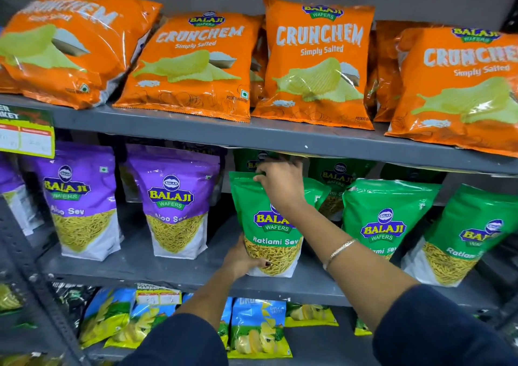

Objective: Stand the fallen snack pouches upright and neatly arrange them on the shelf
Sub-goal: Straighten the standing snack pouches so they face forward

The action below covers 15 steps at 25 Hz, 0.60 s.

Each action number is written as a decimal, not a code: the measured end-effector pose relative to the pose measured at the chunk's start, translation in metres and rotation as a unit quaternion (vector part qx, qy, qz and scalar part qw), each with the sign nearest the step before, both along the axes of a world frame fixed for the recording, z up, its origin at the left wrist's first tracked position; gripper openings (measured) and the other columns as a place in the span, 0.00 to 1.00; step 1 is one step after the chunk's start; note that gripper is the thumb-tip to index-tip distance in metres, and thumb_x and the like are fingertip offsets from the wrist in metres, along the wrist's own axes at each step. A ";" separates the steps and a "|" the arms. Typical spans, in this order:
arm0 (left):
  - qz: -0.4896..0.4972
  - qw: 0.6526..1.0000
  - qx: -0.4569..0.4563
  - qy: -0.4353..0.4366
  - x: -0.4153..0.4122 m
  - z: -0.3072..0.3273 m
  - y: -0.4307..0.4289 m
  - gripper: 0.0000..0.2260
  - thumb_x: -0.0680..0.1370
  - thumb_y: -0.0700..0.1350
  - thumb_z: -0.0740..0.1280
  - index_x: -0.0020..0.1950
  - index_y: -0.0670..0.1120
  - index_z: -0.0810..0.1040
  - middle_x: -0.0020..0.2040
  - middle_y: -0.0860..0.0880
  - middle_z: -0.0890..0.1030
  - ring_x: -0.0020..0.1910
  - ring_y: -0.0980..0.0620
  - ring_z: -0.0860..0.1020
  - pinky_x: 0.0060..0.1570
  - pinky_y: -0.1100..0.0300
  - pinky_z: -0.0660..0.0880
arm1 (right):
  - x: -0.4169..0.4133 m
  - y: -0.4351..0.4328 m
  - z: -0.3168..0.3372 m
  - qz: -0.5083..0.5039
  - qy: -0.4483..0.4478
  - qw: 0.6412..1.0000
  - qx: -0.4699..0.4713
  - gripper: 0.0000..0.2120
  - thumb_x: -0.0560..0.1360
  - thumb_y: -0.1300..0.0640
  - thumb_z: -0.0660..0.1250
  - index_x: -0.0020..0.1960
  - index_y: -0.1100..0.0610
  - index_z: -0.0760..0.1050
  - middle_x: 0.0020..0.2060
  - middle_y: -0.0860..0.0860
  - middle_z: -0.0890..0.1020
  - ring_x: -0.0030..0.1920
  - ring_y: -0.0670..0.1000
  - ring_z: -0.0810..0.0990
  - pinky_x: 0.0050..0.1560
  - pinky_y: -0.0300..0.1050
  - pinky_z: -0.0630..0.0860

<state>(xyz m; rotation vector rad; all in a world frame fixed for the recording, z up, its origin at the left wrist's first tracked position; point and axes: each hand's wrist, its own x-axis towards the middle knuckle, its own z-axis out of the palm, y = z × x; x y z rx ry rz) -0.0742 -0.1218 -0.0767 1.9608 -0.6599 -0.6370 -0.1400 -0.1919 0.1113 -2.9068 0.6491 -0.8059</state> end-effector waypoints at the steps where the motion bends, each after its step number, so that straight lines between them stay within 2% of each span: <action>1: -0.007 1.000 -0.003 0.006 -0.002 0.002 0.001 0.41 0.64 0.43 0.77 0.72 0.47 0.59 0.66 0.46 0.76 0.65 0.46 0.74 0.64 0.57 0.70 | 0.000 0.001 -0.009 -0.012 -0.064 0.997 -0.048 0.08 0.71 0.53 0.67 0.48 0.54 0.80 0.49 0.52 0.84 0.57 0.56 0.75 0.60 0.51 0.57; 3: -0.026 1.000 0.012 0.008 0.001 -0.005 0.005 0.46 0.61 0.47 0.79 0.73 0.46 0.58 0.68 0.45 0.73 0.67 0.46 0.71 0.67 0.56 0.69 | 0.001 0.008 -0.033 0.001 -0.168 0.974 -0.152 0.12 0.67 0.53 0.67 0.50 0.53 0.77 0.49 0.51 0.80 0.54 0.54 0.71 0.58 0.52 0.58; 4: -0.026 0.999 0.029 0.001 0.006 -0.010 0.010 0.49 0.57 0.51 0.79 0.72 0.46 0.59 0.68 0.44 0.72 0.67 0.45 0.71 0.66 0.54 0.70 | 0.003 0.016 -0.047 0.052 -0.205 0.960 -0.182 0.14 0.67 0.53 0.65 0.51 0.53 0.74 0.51 0.51 0.77 0.52 0.53 0.70 0.56 0.50 0.61; 5: -0.014 0.999 0.052 -0.002 0.016 -0.014 0.021 0.48 0.53 0.56 0.78 0.69 0.46 0.63 0.65 0.44 0.73 0.64 0.45 0.73 0.63 0.56 0.73 | 0.007 0.027 -0.062 0.121 -0.214 0.951 -0.186 0.13 0.67 0.54 0.63 0.52 0.54 0.72 0.51 0.52 0.74 0.50 0.53 0.69 0.54 0.48 0.65; 6: 0.011 0.998 0.061 -0.009 0.027 -0.016 0.035 0.41 0.51 0.57 0.77 0.61 0.46 0.69 0.59 0.45 0.76 0.59 0.48 0.75 0.56 0.64 0.75 | 0.011 0.039 -0.077 0.177 -0.190 0.952 -0.160 0.12 0.67 0.57 0.61 0.51 0.55 0.72 0.49 0.52 0.74 0.48 0.53 0.70 0.50 0.47 0.69; 7: 0.040 0.997 0.064 -0.023 0.038 -0.013 0.054 0.29 0.55 0.55 0.77 0.50 0.46 0.72 0.51 0.47 0.77 0.53 0.50 0.75 0.48 0.71 0.73 | 0.016 0.049 -0.093 0.200 -0.142 0.963 -0.113 0.12 0.67 0.60 0.59 0.50 0.56 0.73 0.47 0.54 0.76 0.47 0.54 0.73 0.47 0.48 0.73; 8: 0.070 0.994 0.073 -0.044 0.048 -0.010 0.076 0.17 0.61 0.50 0.77 0.42 0.47 0.73 0.45 0.45 0.78 0.49 0.51 0.75 0.44 0.70 0.72 | 0.024 0.057 -0.108 0.193 -0.077 0.978 -0.034 0.13 0.67 0.63 0.58 0.51 0.57 0.73 0.47 0.55 0.77 0.48 0.55 0.75 0.47 0.49 0.75; 9: 0.100 0.987 0.108 -0.065 0.060 -0.002 0.099 0.09 0.68 0.48 0.74 0.40 0.45 0.76 0.45 0.42 0.79 0.49 0.50 0.77 0.47 0.64 0.73 | 0.036 0.061 -0.125 0.171 -0.016 0.984 0.054 0.15 0.69 0.66 0.57 0.54 0.59 0.73 0.51 0.57 0.78 0.53 0.57 0.76 0.50 0.49 0.75; 10: 0.134 0.975 0.153 -0.093 0.073 0.001 0.120 0.08 0.71 0.47 0.70 0.42 0.42 0.80 0.48 0.39 0.81 0.52 0.47 0.79 0.51 0.58 0.73 | 0.048 0.061 -0.144 0.137 0.036 0.980 0.137 0.16 0.71 0.66 0.58 0.58 0.60 0.72 0.55 0.58 0.77 0.58 0.58 0.75 0.54 0.49 0.73; 11: 0.164 0.964 0.175 -0.118 0.089 0.001 0.139 0.11 0.72 0.48 0.70 0.44 0.40 0.81 0.49 0.38 0.82 0.54 0.44 0.79 0.51 0.56 0.72 | 0.061 0.061 -0.158 0.113 0.066 0.967 0.218 0.18 0.71 0.64 0.62 0.61 0.61 0.69 0.58 0.59 0.75 0.61 0.58 0.73 0.57 0.49 0.71; 13: 0.201 0.973 0.059 -0.094 0.123 -0.010 0.161 0.16 0.64 0.49 0.75 0.42 0.39 0.77 0.40 0.42 0.77 0.50 0.44 0.76 0.40 0.63 0.68 | 0.084 0.062 -0.174 0.106 0.063 0.917 0.378 0.34 0.65 0.59 0.73 0.67 0.62 0.63 0.64 0.59 0.72 0.66 0.58 0.71 0.63 0.47 0.68; 14: 0.190 0.980 0.013 -0.057 0.137 -0.012 0.164 0.24 0.59 0.48 0.78 0.47 0.38 0.75 0.44 0.46 0.75 0.52 0.46 0.74 0.41 0.68 0.68 | 0.095 0.062 -0.176 0.111 0.051 0.886 0.447 0.42 0.61 0.59 0.76 0.69 0.61 0.60 0.67 0.57 0.71 0.67 0.55 0.69 0.65 0.46 0.67; 15: 0.157 0.987 -0.028 -0.019 0.157 -0.018 0.163 0.35 0.56 0.47 0.79 0.57 0.36 0.72 0.52 0.46 0.75 0.57 0.48 0.72 0.51 0.68 0.69 | 0.107 0.061 -0.178 0.116 0.047 0.860 0.495 0.45 0.60 0.61 0.78 0.71 0.60 0.58 0.68 0.55 0.69 0.68 0.53 0.68 0.66 0.44 0.66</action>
